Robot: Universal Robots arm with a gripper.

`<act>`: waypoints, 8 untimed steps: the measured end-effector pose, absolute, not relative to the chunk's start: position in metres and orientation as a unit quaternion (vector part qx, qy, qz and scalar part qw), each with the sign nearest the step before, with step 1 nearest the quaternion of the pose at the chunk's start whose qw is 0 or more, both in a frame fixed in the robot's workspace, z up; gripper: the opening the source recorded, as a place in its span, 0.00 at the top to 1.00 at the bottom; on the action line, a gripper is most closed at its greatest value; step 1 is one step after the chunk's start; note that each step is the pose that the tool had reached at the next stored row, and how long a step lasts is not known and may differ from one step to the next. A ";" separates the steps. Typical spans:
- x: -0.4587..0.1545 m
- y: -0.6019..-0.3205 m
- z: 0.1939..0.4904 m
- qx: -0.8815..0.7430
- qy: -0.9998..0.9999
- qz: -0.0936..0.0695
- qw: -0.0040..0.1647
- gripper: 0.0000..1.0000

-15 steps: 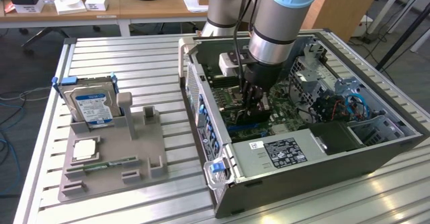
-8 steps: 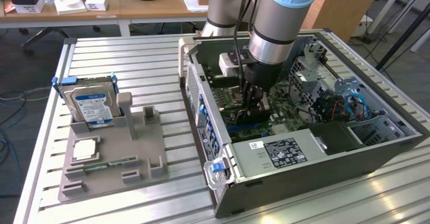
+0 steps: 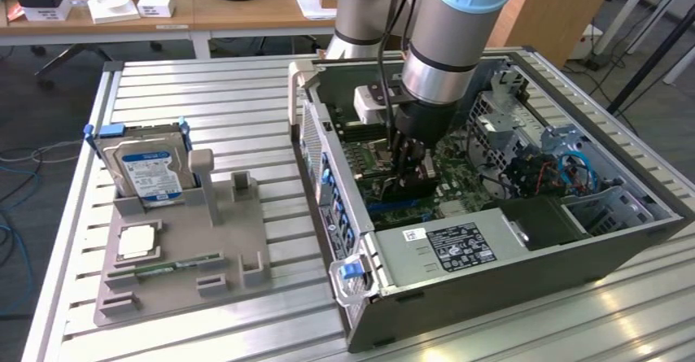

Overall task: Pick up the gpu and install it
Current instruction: 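Insert the gpu into the slot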

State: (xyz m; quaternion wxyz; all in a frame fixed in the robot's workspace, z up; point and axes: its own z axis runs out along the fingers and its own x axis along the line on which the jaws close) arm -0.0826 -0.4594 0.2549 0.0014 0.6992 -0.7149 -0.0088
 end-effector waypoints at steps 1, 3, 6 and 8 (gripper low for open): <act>-0.083 -0.459 0.255 0.699 -0.715 -0.009 0.001 0.74; -0.083 -0.459 0.256 0.699 -0.715 -0.009 0.001 0.74; -0.083 -0.459 0.256 0.699 -0.715 -0.009 0.001 0.74; -0.083 -0.459 0.257 0.700 -0.714 -0.009 0.001 0.74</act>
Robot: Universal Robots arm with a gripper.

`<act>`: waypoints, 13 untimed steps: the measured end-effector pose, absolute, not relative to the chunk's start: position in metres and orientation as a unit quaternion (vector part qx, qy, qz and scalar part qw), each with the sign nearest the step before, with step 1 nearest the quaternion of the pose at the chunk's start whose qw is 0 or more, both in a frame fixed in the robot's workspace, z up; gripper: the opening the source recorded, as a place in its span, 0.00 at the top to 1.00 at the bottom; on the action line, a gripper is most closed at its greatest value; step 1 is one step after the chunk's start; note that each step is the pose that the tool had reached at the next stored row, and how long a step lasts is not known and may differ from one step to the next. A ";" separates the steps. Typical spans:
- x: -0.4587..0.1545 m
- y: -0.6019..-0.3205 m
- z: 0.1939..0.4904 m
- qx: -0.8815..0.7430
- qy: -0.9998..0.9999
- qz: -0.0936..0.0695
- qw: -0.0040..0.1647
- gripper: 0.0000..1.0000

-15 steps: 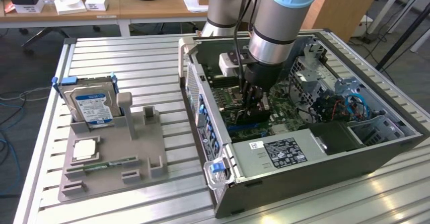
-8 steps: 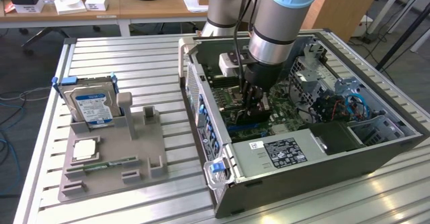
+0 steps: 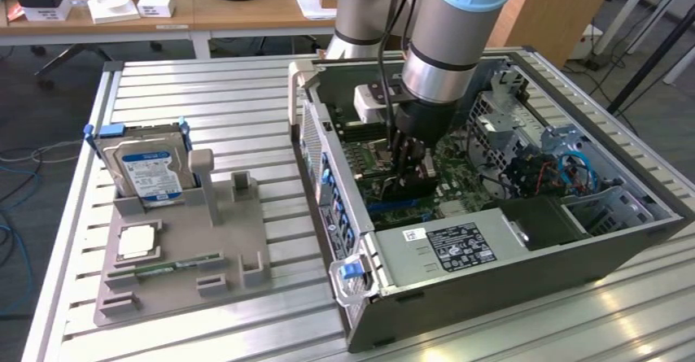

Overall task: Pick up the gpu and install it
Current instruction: 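Insert the gpu into the slot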

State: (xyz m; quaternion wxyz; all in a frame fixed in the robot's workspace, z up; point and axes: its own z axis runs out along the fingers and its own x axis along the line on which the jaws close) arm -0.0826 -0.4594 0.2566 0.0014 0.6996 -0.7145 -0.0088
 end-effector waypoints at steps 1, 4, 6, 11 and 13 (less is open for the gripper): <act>-0.083 -0.459 0.257 0.701 -0.714 -0.009 0.001 0.74; -0.083 -0.459 0.257 0.703 -0.711 -0.009 0.002 0.74; -0.083 -0.459 0.257 0.704 -0.710 -0.009 0.002 0.74; -0.083 -0.459 0.256 0.705 -0.710 -0.009 0.001 0.74; -0.083 -0.459 0.255 0.705 -0.710 -0.009 0.002 0.74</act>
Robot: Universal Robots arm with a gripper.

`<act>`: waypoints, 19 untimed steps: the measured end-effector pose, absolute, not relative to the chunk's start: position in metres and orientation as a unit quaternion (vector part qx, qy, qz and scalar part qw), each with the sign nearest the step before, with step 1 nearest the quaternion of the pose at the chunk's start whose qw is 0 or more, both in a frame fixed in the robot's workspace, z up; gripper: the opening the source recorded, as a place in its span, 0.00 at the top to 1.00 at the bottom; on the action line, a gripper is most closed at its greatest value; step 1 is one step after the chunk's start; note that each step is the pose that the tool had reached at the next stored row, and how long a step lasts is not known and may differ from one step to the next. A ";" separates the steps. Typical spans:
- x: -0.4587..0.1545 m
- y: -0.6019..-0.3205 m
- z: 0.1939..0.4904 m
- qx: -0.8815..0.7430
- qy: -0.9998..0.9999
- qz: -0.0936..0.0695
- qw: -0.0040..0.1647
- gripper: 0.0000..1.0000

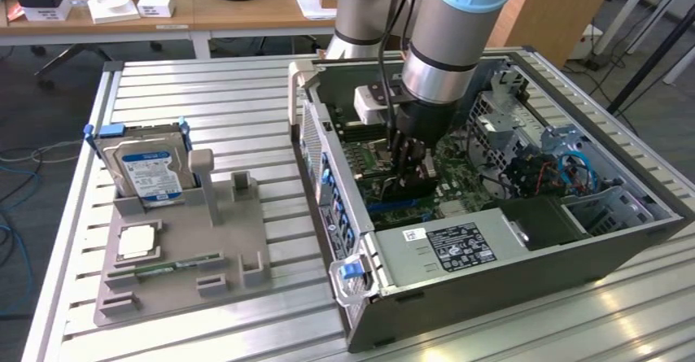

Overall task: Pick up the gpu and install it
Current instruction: 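Insert the gpu into the slot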

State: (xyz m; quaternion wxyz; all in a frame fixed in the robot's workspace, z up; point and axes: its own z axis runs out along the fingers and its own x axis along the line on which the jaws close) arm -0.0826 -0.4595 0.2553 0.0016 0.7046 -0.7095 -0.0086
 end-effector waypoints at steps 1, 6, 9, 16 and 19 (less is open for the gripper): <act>-0.083 -0.459 0.255 0.705 -0.710 -0.009 0.002 0.74; -0.083 -0.459 0.255 0.706 -0.708 -0.009 0.001 0.74; -0.083 -0.459 0.255 0.708 -0.706 -0.009 0.001 0.74; -0.083 -0.459 0.255 0.708 -0.706 -0.009 0.002 0.74; -0.083 -0.459 0.255 0.709 -0.705 -0.009 0.002 0.74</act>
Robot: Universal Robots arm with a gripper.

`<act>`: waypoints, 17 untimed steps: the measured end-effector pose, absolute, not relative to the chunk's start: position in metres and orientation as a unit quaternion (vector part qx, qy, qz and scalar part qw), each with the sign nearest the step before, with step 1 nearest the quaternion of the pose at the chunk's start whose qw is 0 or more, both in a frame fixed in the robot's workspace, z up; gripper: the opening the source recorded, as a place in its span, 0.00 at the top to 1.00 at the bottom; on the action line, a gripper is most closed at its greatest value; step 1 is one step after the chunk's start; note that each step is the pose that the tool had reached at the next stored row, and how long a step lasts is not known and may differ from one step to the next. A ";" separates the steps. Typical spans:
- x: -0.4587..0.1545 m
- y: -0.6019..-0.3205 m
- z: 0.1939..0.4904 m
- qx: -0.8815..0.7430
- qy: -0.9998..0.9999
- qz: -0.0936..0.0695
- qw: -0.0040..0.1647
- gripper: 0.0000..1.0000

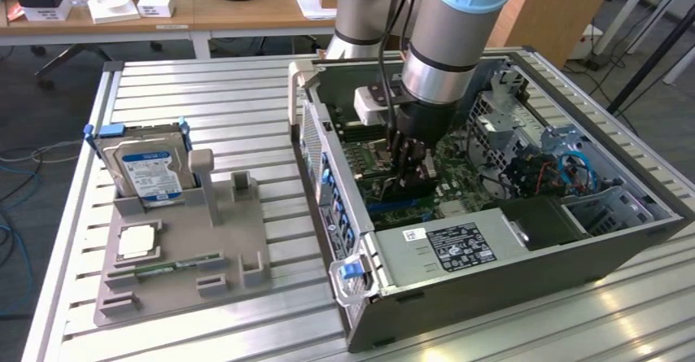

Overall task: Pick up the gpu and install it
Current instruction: 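Insert the gpu into the slot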

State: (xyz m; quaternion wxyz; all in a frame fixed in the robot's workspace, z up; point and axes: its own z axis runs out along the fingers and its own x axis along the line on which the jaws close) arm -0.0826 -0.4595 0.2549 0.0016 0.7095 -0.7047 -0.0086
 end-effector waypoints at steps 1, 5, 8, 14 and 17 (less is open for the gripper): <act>-0.083 -0.459 0.255 0.710 -0.704 -0.009 0.002 0.74; -0.083 -0.459 0.255 0.710 -0.704 -0.009 0.002 0.74; -0.083 -0.459 0.255 0.710 -0.704 -0.009 0.002 0.74; -0.083 -0.459 0.254 0.710 -0.704 -0.009 0.002 0.74; -0.083 -0.459 0.253 0.710 -0.704 -0.009 0.001 0.74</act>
